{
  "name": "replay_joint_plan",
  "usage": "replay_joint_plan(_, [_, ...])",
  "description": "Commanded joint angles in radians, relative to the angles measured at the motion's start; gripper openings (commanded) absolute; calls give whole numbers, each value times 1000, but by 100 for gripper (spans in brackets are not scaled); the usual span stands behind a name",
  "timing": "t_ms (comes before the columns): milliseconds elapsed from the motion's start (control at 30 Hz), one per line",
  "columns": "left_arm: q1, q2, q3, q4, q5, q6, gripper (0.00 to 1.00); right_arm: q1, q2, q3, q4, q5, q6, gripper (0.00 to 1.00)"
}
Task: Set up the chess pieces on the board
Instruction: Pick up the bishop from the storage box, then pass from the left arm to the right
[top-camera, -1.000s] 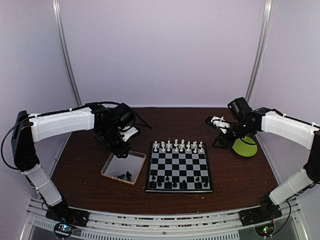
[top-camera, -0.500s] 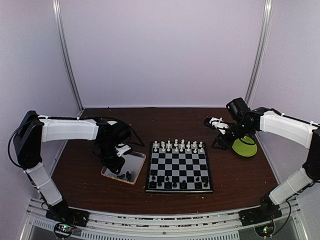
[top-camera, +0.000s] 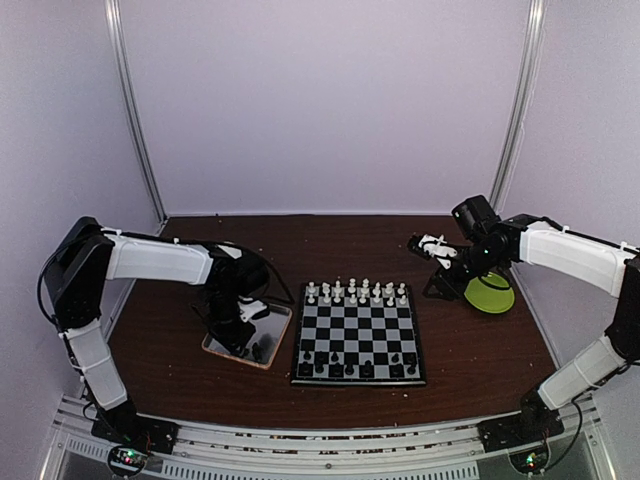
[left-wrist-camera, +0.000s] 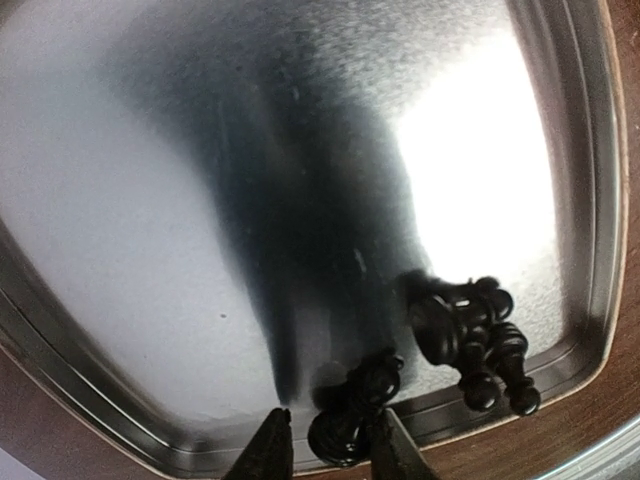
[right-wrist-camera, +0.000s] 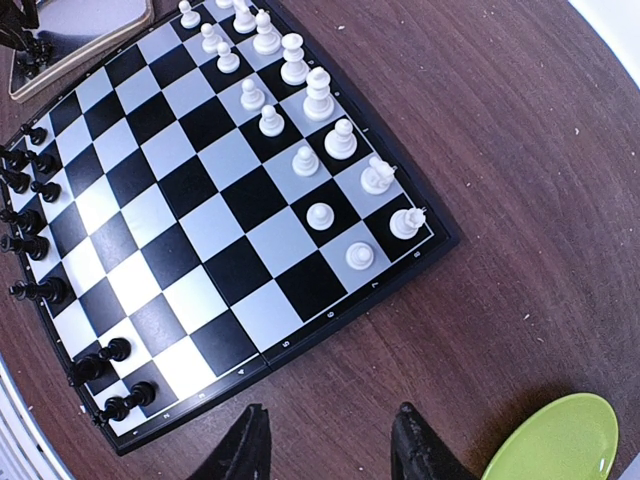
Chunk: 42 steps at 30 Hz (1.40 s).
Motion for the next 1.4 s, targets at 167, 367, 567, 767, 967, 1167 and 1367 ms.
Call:
replay_joint_plan(167, [-5, 60, 36, -24, -52, 31, 28, 5, 3, 21, -13, -4, -12, 41])
replay_joint_plan(367, [-21, 70, 41, -22, -46, 45, 29, 5, 5, 22, -13, -5, -12, 41])
replay_joint_plan(567, [-22, 53, 46, -24, -53, 50, 19, 6, 5, 22, -13, -4, -12, 41])
replay_joint_plan(767, [-22, -42, 97, -61, -121, 49, 16, 7, 5, 24, -9, -3, -3, 41])
replay_joint_plan(967, [-22, -216, 112, 44, -66, 32, 14, 7, -17, 40, -9, -11, 31, 41])
replay_joint_plan(1167, [-30, -322, 68, 352, 74, -15, 16, 6, -21, 132, -69, -185, 89, 41])
replay_joint_plan(1367, [-79, -312, 41, 687, 216, -63, 18, 20, 57, 336, -187, -302, 123, 41])
